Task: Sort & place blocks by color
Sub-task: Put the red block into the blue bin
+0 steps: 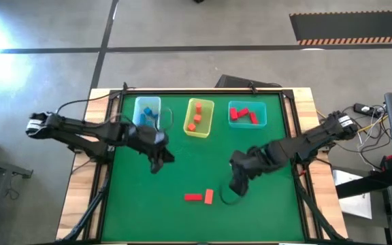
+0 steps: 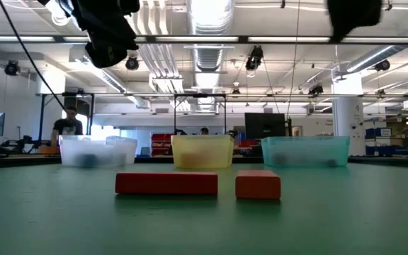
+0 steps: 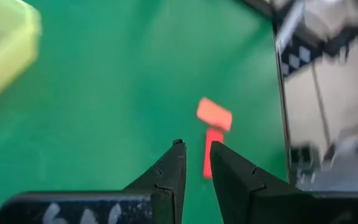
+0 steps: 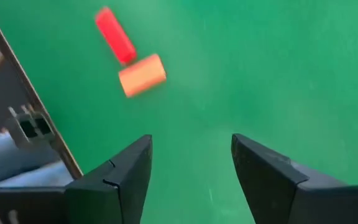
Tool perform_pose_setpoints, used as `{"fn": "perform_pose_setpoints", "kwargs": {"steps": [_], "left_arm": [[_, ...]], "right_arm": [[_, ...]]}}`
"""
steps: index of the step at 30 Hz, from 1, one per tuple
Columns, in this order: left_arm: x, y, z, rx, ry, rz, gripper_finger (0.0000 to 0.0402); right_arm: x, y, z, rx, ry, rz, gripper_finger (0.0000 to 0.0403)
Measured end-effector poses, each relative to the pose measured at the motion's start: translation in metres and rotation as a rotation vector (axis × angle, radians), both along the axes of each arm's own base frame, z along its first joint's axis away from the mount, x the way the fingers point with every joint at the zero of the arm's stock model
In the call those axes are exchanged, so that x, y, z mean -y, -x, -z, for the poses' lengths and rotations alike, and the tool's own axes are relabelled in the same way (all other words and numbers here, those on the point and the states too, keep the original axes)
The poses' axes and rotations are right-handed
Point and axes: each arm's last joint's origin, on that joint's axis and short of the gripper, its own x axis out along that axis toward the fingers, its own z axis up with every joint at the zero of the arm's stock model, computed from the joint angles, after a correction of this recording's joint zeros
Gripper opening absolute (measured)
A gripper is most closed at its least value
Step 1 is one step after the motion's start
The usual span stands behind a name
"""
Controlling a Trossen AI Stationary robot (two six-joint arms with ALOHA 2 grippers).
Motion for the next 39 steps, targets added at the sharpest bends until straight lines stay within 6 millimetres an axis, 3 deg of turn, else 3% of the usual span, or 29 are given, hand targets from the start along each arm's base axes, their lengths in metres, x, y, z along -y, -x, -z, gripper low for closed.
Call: {"fn": "perform_pose_setpoints", "kwargs": {"steps": [9, 18, 22, 28, 34, 39], "left_arm": [[0.058, -0.020, 0.032, -0.131, -0.071, 0.239, 0.0057], [0.097, -0.057, 0.069, -0.032, -0.267, 0.362, 0.0064], [0.098, -0.070, 0.099, -0.077, -0.299, 0.371, 0.0096], [0.109, -0.080, 0.130, -0.117, -0.307, 0.393, 0.0181], [0.123, -0.080, 0.134, -0.075, -0.310, 0.390, 0.0254], [0.121, -0.081, 0.133, -0.068, -0.326, 0.314, 0.0266]], "right_arm": [[-0.050, 0.031, 0.005, 0.077, 0.241, -0.017, 0.0179], [-0.052, 0.034, 0.005, 0.152, 0.362, 0.014, 0.0174], [-0.050, 0.034, 0.009, 0.163, 0.410, 0.027, 0.0173], [-0.048, 0.037, 0.021, 0.126, 0.431, 0.022, 0.0173], [-0.047, 0.039, 0.028, 0.105, 0.457, -0.006, 0.0173], [-0.045, 0.040, 0.033, 0.090, 0.478, -0.031, 0.0173]]}}
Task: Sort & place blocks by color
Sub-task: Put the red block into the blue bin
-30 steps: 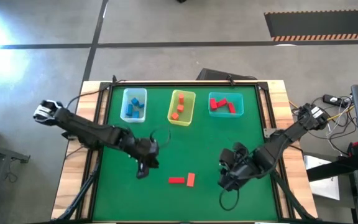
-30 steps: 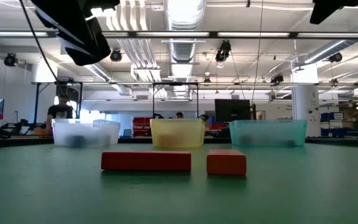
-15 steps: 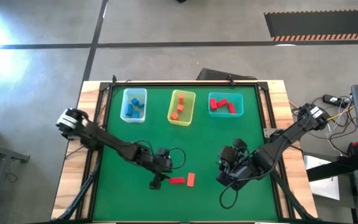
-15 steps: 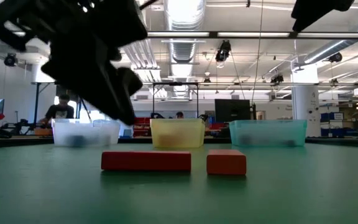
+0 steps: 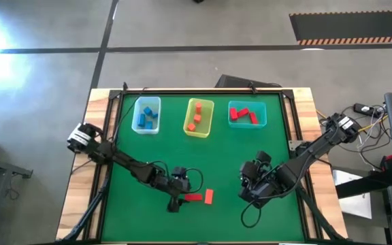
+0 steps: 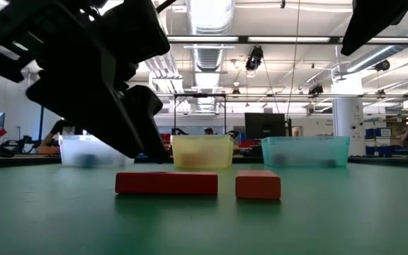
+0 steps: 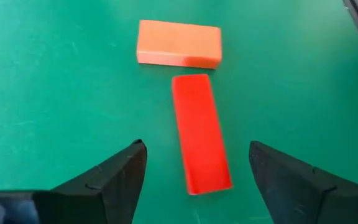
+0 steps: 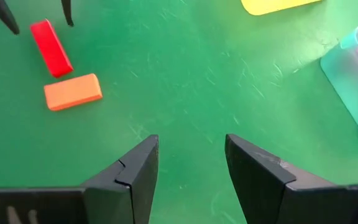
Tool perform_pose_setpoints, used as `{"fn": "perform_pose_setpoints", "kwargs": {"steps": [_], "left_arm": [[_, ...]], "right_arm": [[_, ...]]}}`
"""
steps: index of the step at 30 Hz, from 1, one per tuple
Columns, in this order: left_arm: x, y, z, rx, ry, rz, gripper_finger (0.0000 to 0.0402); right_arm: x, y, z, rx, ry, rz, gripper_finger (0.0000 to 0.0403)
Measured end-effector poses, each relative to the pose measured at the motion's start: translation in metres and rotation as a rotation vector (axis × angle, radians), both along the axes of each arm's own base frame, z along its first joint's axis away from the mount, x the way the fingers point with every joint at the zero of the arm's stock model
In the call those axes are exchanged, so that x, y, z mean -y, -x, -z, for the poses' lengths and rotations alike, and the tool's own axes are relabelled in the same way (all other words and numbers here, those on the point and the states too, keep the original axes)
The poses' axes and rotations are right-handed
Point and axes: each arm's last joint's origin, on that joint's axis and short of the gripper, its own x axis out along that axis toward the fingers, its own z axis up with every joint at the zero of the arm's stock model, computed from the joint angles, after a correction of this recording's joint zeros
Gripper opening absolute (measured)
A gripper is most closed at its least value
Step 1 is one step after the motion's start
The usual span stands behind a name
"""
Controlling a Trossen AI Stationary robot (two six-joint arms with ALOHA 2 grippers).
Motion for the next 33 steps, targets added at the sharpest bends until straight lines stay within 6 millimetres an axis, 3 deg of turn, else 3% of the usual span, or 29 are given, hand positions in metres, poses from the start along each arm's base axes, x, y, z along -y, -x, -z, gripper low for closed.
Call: {"fn": "perform_pose_setpoints", "kwargs": {"steps": [15, 20, 28, 33], "left_arm": [[0.005, -0.011, 0.022, 0.018, 0.011, -0.033, 0.0257], [0.005, -0.011, 0.023, 0.008, 0.002, -0.038, 0.0209], [0.004, -0.009, 0.024, -0.010, -0.002, -0.035, 0.0091], [0.003, -0.004, 0.021, -0.040, 0.001, -0.018, 0.0089]], "right_arm": [[0.002, 0.003, 0.009, -0.040, 0.037, -0.033, 0.0173], [0.003, 0.004, 0.010, -0.043, 0.046, -0.040, 0.0173], [0.005, 0.003, 0.009, -0.012, 0.079, -0.024, 0.0173], [0.015, 0.000, 0.001, 0.039, 0.084, -0.008, 0.0173]]}}
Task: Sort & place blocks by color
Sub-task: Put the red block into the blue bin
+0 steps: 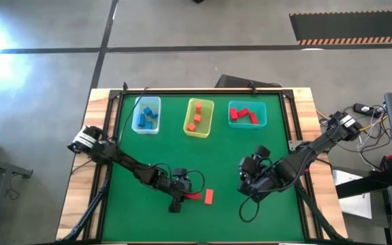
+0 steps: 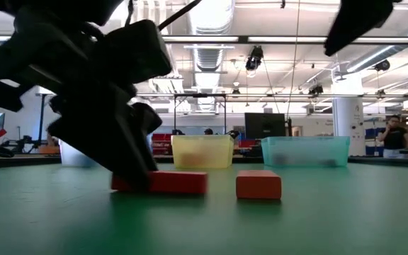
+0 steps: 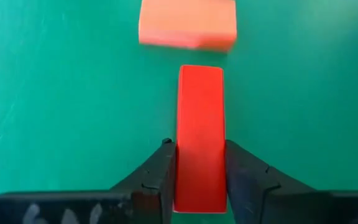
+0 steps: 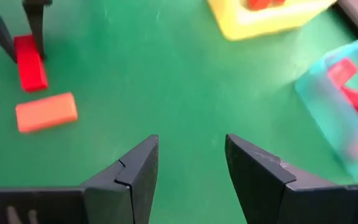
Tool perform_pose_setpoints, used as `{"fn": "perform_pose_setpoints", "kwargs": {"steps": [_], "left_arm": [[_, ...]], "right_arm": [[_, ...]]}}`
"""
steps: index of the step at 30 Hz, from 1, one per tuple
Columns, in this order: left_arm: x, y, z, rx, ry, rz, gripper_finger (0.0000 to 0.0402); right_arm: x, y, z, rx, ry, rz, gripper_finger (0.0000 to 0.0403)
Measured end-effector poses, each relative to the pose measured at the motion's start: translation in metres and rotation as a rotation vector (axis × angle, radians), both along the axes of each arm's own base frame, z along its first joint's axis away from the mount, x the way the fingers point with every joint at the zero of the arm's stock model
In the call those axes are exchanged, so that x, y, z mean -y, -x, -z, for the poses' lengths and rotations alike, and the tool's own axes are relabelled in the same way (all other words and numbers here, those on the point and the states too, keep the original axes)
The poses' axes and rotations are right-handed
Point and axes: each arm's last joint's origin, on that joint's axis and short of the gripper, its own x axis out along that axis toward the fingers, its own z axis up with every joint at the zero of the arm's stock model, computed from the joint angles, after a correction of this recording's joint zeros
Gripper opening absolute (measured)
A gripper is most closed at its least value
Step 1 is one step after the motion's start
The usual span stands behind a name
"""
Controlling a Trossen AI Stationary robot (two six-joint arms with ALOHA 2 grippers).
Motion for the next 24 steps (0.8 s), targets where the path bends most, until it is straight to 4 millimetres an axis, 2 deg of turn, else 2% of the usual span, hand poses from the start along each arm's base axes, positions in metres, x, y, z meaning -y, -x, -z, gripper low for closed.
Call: {"fn": "perform_pose_setpoints", "kwargs": {"steps": [5, 10, 15, 18, 21, 24], "left_arm": [[-0.013, 0.013, -0.018, -0.039, -0.062, 0.034, 0.0089], [-0.031, 0.022, -0.063, 0.077, -0.086, 0.029, 0.0089], [-0.052, 0.033, -0.109, 0.247, -0.083, -0.063, 0.0089], [-0.064, 0.040, -0.128, 0.349, -0.073, -0.109, 0.0089], [-0.072, 0.042, -0.149, 0.475, -0.033, -0.145, 0.0089], [-0.075, 0.044, -0.168, 0.626, -0.018, -0.151, 0.0089]], "right_arm": [[0.017, -0.009, -0.014, 0.091, 0.028, 0.001, 0.0173], [0.033, -0.021, -0.034, 0.239, 0.020, -0.040, 0.0173], [0.041, -0.035, -0.057, 0.434, 0.031, -0.115, 0.0173], [0.042, -0.045, -0.072, 0.569, 0.027, -0.180, 0.0173], [0.042, -0.054, -0.086, 0.704, 0.003, -0.263, 0.0173], [0.045, -0.057, -0.092, 0.762, 0.006, -0.286, 0.0173]]}}
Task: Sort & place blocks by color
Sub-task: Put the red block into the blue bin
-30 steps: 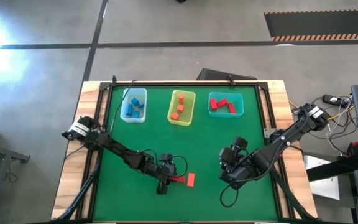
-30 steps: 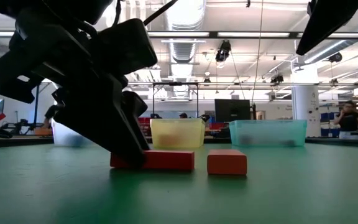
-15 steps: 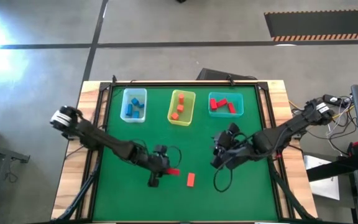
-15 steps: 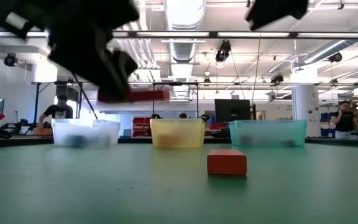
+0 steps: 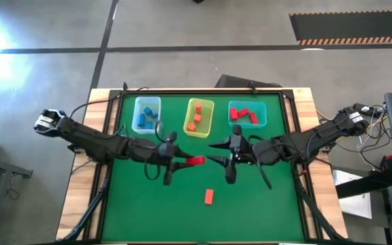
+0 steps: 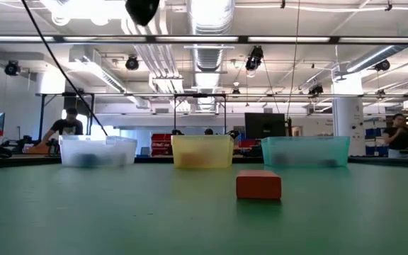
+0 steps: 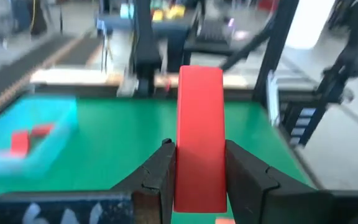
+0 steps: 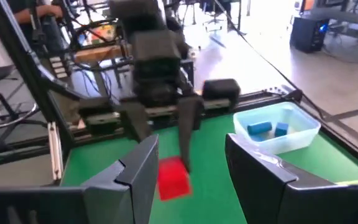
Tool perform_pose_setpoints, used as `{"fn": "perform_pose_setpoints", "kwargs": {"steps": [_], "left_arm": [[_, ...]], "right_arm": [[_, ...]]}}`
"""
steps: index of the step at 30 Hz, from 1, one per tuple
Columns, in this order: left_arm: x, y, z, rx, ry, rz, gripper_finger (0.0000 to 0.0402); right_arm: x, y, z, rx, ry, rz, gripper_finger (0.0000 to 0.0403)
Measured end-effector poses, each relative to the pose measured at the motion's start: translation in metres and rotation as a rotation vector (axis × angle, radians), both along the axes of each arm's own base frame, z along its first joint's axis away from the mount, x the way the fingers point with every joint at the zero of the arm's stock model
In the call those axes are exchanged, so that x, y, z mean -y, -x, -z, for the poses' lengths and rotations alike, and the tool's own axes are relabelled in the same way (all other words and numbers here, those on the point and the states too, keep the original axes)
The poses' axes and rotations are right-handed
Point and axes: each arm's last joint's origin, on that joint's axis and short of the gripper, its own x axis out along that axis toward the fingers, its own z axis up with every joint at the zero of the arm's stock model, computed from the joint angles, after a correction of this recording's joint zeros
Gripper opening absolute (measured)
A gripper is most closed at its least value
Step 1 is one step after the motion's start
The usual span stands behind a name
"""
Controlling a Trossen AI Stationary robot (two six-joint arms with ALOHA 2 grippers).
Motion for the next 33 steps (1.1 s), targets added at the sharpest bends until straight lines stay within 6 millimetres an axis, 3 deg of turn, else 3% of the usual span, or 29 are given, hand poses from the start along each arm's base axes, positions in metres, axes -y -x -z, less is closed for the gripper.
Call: {"fn": "perform_pose_setpoints", "kwargs": {"steps": [7, 21, 33], "left_arm": [[-0.006, -0.003, -0.022, 0.219, 0.027, -0.041, 0.0089], [-0.013, -0.005, -0.039, 0.423, 0.081, -0.085, 0.0089], [-0.017, -0.009, -0.042, 0.489, 0.128, -0.101, 0.0089]], "right_arm": [[0.011, -0.005, -0.004, 0.042, 0.030, 0.029, 0.0173], [0.021, -0.009, -0.029, 0.238, 0.061, -0.015, 0.0216], [0.025, -0.016, -0.027, 0.262, 0.076, -0.055, 0.0224]]}}
